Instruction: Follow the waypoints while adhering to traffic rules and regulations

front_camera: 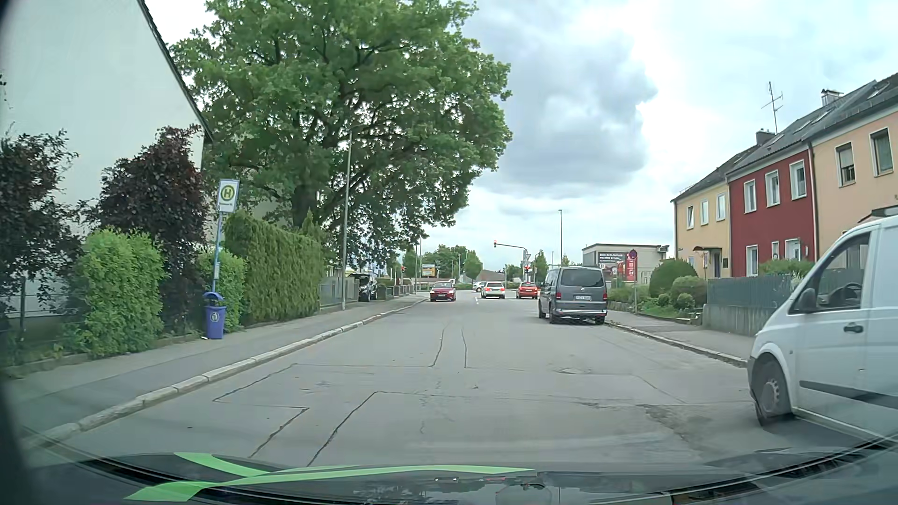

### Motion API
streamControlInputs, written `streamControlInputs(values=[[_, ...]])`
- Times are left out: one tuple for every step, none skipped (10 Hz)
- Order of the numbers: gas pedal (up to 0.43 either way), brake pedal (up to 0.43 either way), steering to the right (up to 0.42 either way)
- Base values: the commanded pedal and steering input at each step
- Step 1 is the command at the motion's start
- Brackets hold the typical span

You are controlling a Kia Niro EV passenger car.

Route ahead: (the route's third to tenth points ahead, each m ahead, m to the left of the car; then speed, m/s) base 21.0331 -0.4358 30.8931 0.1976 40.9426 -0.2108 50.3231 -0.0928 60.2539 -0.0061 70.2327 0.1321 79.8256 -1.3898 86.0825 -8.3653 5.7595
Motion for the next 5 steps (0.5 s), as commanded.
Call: streamControlInputs(values=[[0.039,0.0,0.012],[0.039,0.0,0.012],[0.039,0.0,0.012],[0.028,0.0,0.012],[0.028,0.0,0.012]])
